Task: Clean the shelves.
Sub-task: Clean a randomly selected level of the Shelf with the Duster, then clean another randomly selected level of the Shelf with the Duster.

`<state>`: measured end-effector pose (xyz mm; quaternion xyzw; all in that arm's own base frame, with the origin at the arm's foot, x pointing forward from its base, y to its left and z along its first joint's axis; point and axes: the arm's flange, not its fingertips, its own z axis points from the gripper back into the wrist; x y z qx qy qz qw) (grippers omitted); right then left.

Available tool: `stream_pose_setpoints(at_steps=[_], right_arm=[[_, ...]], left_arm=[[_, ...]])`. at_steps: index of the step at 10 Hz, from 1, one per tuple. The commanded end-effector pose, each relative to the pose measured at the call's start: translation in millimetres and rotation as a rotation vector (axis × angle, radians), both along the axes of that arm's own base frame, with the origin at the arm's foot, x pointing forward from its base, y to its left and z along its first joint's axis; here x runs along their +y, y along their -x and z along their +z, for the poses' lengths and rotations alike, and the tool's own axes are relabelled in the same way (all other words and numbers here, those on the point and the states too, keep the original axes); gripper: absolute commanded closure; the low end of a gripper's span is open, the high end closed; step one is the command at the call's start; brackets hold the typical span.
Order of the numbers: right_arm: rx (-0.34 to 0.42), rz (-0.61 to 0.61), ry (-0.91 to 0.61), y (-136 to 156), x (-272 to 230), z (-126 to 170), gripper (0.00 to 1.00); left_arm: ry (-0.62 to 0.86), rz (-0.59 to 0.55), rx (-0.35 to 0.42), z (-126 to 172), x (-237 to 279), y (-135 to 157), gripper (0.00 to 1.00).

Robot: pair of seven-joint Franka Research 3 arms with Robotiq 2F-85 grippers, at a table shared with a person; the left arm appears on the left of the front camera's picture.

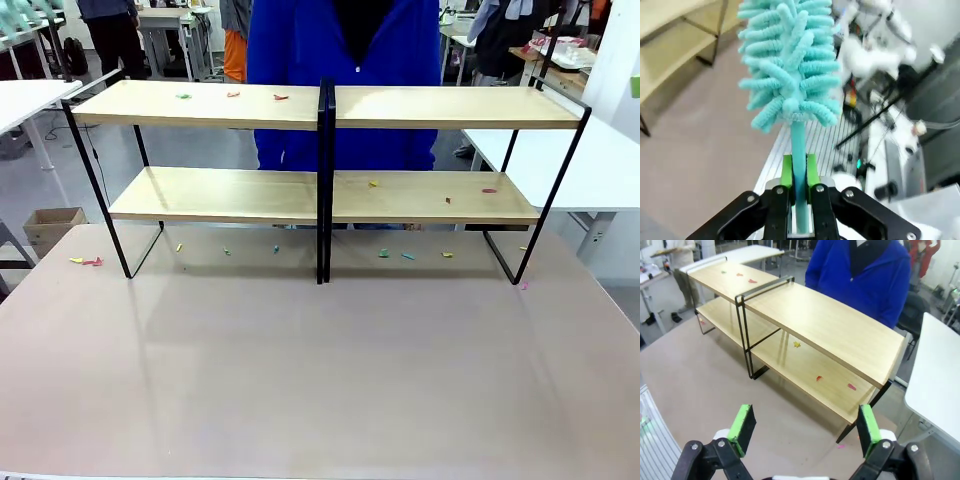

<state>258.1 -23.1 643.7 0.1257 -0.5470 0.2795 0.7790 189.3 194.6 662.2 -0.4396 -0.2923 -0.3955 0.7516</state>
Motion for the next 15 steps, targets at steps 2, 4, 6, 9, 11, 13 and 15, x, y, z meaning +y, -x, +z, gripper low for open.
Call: stream_pose_setpoints(at_steps=[2,4,6,9,11,13,15], right_arm=[[-0.003,0.001,0.002,0.1,-0.4,0.4,0.00],[-0.003,0.001,0.002,0.1,-0.4,0.4,0.00],[-0.003,0.001,0.002,0.1,-0.4,0.4,0.00],[-0.003,0.001,0.002,0.1,-0.4,0.4,0.00],[-0.003,0.001,0.002,0.1,-0.4,0.4,0.00],[-0.003,0.001,0.002,0.1,-0.4,0.4,0.00],[-0.003,0.001,0.002,0.1,-0.4,0.4,0.00]], left_arm=[[0.000,0.000,0.000,0.0,0.0,0.0,0.87],[0.000,0.000,0.000,0.0,0.0,0.0,0.87],[0.000,0.000,0.000,0.0,0.0,0.0,0.87],[0.000,0.000,0.000,0.0,0.0,0.0,0.87],[0.000,0.000,0.000,0.0,0.0,0.0,0.87],[-0.140,-0.076,0.079,-15.7,-34.4,-4.7,0.87],[-0.401,-0.295,0.191,-62.9,-120.8,-19.2,0.87]])
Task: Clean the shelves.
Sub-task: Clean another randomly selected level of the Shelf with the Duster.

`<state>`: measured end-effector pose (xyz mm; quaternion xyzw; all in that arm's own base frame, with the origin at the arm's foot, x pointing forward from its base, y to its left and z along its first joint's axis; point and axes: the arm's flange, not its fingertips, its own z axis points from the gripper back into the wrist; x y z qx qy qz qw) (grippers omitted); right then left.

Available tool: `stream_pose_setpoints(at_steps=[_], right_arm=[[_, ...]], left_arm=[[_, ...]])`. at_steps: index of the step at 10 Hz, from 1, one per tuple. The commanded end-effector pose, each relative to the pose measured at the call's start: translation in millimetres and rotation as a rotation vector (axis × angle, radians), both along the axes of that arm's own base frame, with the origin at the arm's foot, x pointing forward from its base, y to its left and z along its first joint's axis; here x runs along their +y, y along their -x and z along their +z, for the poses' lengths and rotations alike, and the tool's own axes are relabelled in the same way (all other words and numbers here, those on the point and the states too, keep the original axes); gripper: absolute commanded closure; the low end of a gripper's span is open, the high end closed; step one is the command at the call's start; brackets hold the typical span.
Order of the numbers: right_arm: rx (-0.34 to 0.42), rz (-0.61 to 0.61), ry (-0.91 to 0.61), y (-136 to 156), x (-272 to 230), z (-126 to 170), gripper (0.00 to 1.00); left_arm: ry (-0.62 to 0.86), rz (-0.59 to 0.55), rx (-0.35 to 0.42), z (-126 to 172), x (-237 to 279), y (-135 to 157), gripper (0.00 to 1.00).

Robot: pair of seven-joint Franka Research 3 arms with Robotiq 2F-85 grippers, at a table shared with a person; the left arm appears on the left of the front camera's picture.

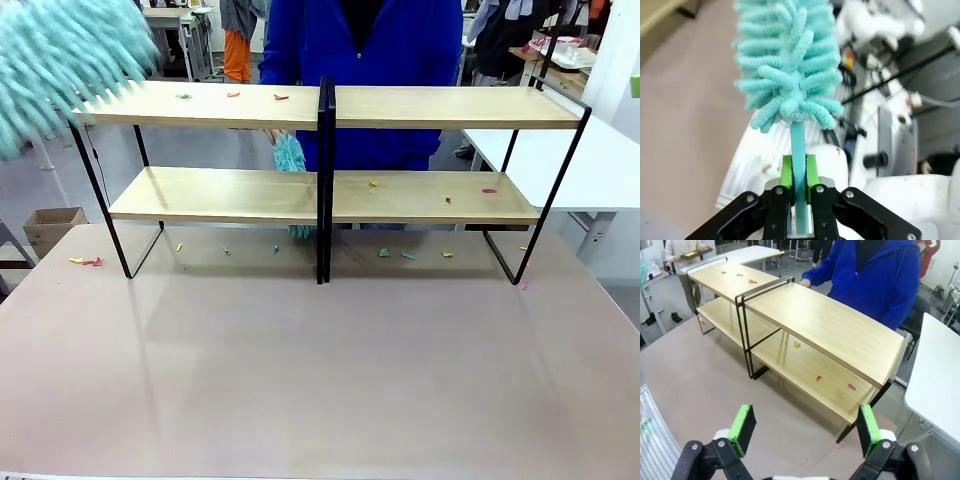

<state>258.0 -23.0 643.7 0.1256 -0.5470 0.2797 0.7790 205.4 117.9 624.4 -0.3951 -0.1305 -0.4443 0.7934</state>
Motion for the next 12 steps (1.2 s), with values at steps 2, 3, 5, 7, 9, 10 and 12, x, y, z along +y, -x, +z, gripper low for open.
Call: stream_pose_setpoints(at_steps=[2,3,5,7,9,10,12], right_arm=[[-0.003,0.001,0.002,0.1,-0.5,0.4,0.00],[-0.003,0.001,0.002,0.1,-0.5,0.4,0.00],[-0.003,0.001,0.002,0.1,-0.5,0.4,0.00],[-0.003,0.001,0.002,0.1,-0.5,0.4,0.00],[-0.003,0.001,0.002,0.1,-0.5,0.4,0.00],[-0.003,0.001,0.002,0.1,-0.5,0.4,0.00],[-0.003,0.001,0.002,0.1,-0.5,0.4,0.00]], left_arm=[[-0.201,-0.171,-0.003,-52.9,-106.3,-5.4,0.87],[-0.198,-0.199,-0.044,-55.5,-135.4,-2.8,0.87],[-0.235,-0.159,-0.066,-54.3,-180.9,-8.0,0.87],[-0.232,-0.214,-0.043,-56.6,-167.6,-4.8,0.87],[-0.262,-0.202,-0.021,-55.3,-189.2,-4.9,0.87],[-0.238,-0.197,-0.039,-57.6,-202.4,2.7,0.87],[-0.295,-0.147,-0.052,-69.8,-229.0,0.9,0.87]])
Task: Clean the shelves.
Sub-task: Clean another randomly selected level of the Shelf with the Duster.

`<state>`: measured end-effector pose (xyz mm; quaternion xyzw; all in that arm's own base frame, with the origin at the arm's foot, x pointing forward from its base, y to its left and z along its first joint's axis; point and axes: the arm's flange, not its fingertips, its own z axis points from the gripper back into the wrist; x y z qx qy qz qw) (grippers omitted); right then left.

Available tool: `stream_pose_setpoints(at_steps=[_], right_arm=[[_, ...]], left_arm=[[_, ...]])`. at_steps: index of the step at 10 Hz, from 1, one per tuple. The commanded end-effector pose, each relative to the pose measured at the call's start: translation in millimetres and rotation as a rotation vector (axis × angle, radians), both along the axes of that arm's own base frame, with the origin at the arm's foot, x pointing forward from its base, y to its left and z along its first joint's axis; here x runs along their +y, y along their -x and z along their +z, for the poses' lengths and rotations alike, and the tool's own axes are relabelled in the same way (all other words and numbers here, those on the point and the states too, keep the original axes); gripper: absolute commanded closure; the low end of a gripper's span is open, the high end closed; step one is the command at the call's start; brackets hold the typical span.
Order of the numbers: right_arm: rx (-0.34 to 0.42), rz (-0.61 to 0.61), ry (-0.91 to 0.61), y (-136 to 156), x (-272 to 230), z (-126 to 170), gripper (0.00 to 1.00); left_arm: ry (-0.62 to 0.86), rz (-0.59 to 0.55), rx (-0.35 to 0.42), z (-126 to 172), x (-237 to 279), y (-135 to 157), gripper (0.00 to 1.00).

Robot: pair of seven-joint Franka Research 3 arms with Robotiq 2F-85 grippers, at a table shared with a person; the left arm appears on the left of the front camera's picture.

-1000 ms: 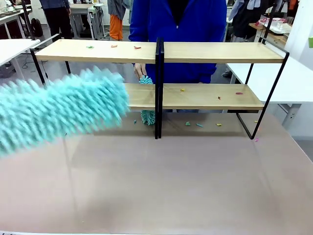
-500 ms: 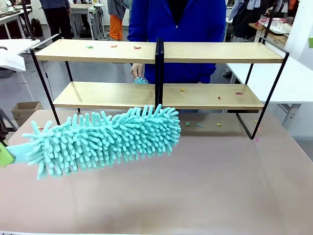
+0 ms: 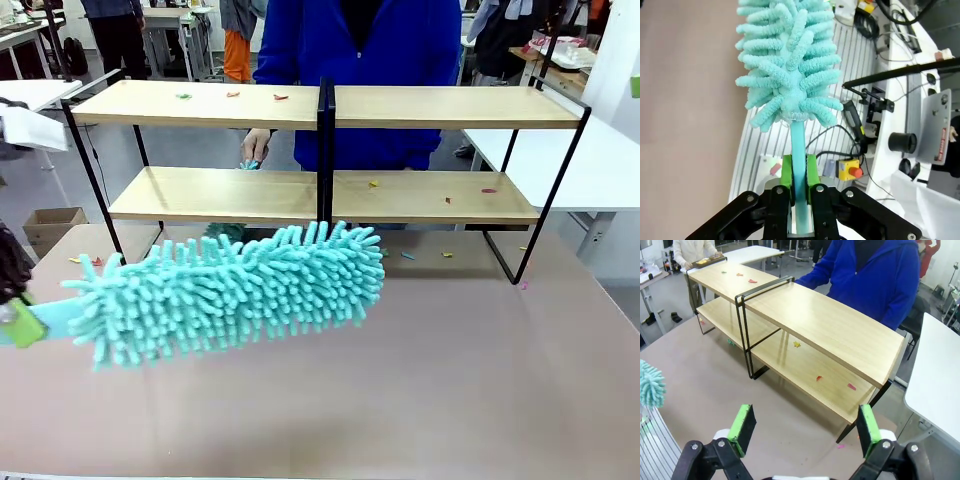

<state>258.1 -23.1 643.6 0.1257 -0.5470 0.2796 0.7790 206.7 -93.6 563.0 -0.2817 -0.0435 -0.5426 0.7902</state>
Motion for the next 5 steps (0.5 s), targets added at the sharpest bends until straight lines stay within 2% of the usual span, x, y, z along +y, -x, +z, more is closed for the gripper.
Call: stream_pose_setpoints(at_steps=[1,3,5], right_arm=[[-0.003,0.001,0.002,0.1,-0.4,0.4,0.00],[-0.003,0.001,0.002,0.1,-0.4,0.4,0.00],[-0.003,0.001,0.002,0.1,-0.4,0.4,0.00]], left_arm=[[-0.025,0.104,-0.041,-7.4,-29.6,-5.4,0.87],[-0.156,0.245,-0.038,-17.4,-98.9,-38.3,0.87],[-0.286,0.280,-0.077,-40.2,-180.2,-67.5,0.87]])
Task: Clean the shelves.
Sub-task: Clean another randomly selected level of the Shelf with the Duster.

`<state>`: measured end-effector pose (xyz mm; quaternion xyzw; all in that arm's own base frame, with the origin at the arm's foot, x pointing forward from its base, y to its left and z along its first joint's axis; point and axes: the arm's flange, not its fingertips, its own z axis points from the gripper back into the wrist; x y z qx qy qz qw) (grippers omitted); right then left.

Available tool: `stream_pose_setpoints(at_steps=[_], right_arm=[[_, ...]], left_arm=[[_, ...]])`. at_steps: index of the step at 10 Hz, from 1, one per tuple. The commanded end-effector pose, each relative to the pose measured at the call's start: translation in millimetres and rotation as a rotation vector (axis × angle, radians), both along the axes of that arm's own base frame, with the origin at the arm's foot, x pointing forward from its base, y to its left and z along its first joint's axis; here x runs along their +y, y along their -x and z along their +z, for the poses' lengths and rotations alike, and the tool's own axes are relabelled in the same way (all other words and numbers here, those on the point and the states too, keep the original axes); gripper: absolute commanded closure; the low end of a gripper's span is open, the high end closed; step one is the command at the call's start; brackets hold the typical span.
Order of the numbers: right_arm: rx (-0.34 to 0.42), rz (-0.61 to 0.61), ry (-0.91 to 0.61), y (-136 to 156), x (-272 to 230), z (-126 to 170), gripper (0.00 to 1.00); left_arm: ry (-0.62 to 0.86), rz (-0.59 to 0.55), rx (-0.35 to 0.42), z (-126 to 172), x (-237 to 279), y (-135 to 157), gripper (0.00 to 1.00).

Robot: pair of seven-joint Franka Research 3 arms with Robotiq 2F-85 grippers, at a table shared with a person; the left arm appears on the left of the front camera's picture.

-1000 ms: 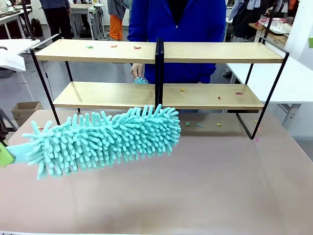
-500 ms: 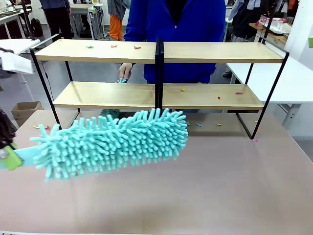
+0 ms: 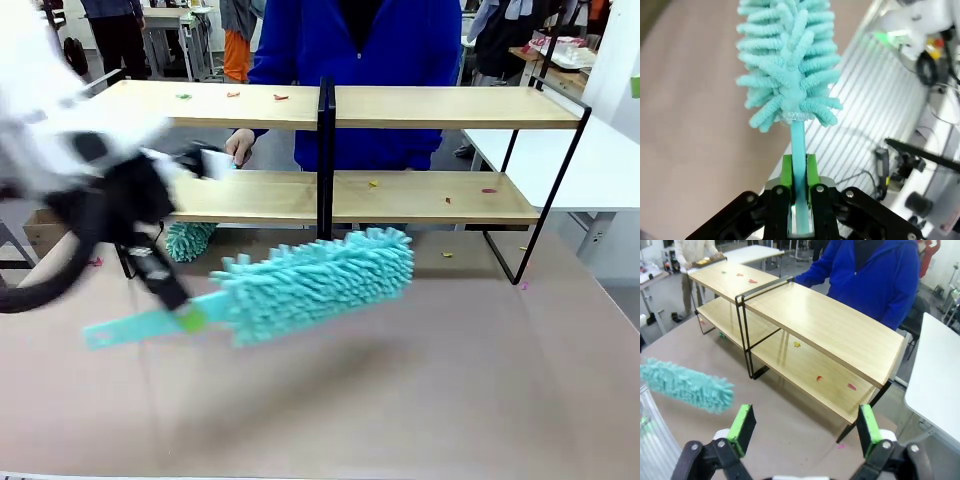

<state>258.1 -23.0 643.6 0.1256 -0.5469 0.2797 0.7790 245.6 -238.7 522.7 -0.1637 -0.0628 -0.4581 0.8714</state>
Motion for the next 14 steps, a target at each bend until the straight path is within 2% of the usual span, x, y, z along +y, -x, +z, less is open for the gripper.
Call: stream_pose_setpoints(at_steps=[1,2,3,4,9,10,11,12,14], right_arm=[[-0.003,0.001,0.002,0.1,-0.5,0.4,0.00],[-0.003,0.001,0.002,0.1,-0.5,0.4,0.00],[-0.003,0.001,0.002,0.1,-0.5,0.4,0.00],[-0.003,0.001,0.002,0.1,-0.5,0.4,0.00],[-0.003,0.001,0.002,0.1,-0.5,0.4,0.00],[-0.003,0.001,0.002,0.1,-0.5,0.4,0.00],[-0.003,0.001,0.002,0.1,-0.5,0.4,0.00],[-0.003,0.001,0.002,0.1,-0.5,0.4,0.00],[-0.003,0.001,0.002,0.1,-0.5,0.4,0.00]], left_arm=[[-0.134,0.137,-0.036,-11.1,-71.0,-43.4,0.87],[-0.085,0.247,-0.110,-15.4,-96.7,-55.7,0.87],[-0.100,0.177,-0.106,-15.4,-94.0,-55.2,0.87],[-0.053,0.119,-0.065,-22.9,-82.2,-27.4,0.87],[-0.055,0.127,-0.056,-25.5,-92.1,-30.9,0.87],[-0.048,0.210,-0.029,-27.6,-104.2,-32.5,0.87],[-0.083,0.185,0.036,-38.2,-121.0,-34.3,0.87],[-0.159,0.198,0.058,-48.6,-137.8,-40.5,0.87],[-0.217,0.288,0.106,-68.9,-158.5,-43.2,0.87]])
